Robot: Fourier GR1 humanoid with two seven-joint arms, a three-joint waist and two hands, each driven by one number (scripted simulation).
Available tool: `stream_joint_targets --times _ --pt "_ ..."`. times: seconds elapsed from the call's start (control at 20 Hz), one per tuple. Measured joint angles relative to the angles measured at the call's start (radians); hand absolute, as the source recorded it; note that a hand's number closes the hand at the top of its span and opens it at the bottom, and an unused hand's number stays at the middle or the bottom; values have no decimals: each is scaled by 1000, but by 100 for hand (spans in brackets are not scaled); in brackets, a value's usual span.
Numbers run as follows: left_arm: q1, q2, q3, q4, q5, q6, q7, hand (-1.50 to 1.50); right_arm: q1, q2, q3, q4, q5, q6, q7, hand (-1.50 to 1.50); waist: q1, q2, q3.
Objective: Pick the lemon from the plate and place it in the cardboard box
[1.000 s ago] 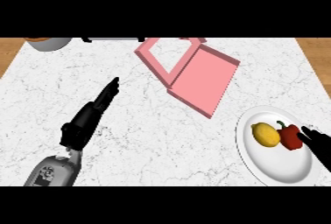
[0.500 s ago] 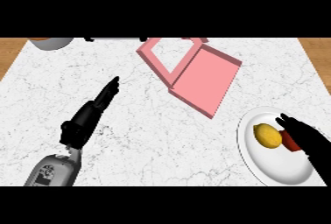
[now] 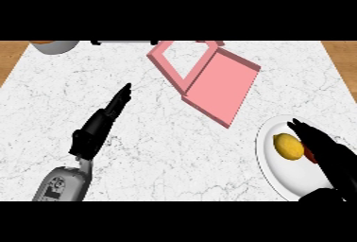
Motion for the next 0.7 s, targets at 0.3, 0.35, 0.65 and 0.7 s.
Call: stream_joint_targets --times 0.3,0.35,0.65,0.7 --pt "2 -27 12 -4 -31 -10 -1 0 -27 75 -6 80 86 -29 -80 -150 0 0 0" --pt "-3 -31 18 6 -36 -13 -2 0 -22 86 -5 67 100 -20 -74 -150 -1 -1 0" --pt "3 -46 41 -14 -50 -36 13 0 -17 119 -38 122 158 -5 -134 -150 -1 -1 0" --pt "1 -40 53 -6 -42 -48 7 0 -24 133 -27 143 174 -8 -132 -150 -1 -1 0"
